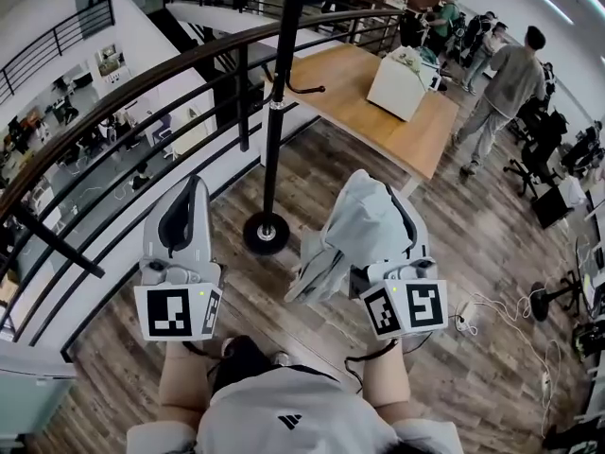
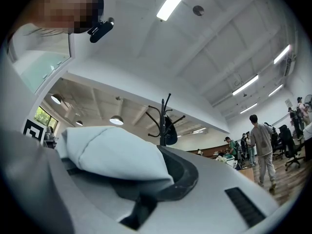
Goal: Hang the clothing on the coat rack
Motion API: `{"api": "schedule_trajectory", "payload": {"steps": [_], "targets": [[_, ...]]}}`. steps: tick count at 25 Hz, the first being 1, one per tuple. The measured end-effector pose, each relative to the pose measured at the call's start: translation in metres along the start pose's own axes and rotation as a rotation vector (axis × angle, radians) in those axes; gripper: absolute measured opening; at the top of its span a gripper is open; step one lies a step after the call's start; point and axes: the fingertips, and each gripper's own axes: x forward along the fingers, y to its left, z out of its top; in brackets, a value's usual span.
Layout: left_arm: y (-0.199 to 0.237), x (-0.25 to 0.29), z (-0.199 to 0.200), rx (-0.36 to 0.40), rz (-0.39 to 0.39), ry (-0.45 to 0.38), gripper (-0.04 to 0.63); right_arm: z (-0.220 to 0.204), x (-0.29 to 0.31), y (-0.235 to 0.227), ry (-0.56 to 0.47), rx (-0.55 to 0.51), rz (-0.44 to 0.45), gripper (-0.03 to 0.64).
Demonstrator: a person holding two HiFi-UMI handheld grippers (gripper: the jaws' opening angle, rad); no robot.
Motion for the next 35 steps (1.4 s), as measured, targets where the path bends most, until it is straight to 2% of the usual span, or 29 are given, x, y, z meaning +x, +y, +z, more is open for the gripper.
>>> {"api": "schedule_trajectory", "payload": {"steps": [8,19,29,35], "targets": [[-0.037,-0.029,-0.065,-0.019,-0.004,-0.028,0.008,-0.059,-0.047,-0.019,-0.011,-0.021,-0.014,0.003],[-0.011,0.046,-0.087,-0.044,-0.09,-0.058,0.008,-0.066,0.006,-0.035,-0.041,-0.025,-0.112,0.003],[0.027,0.12,-0.108,-0.074,-0.188,-0.071,0.008,-0.065,0.08,-0.036,-0.048,-0.052,-0.184,0.003],[0.035,0.151,-0.107,-0.104,-0.234,-0.085,0.008,-0.045,0.112,-0.042,-0.047,-0.052,-0.205,0.003]]}}
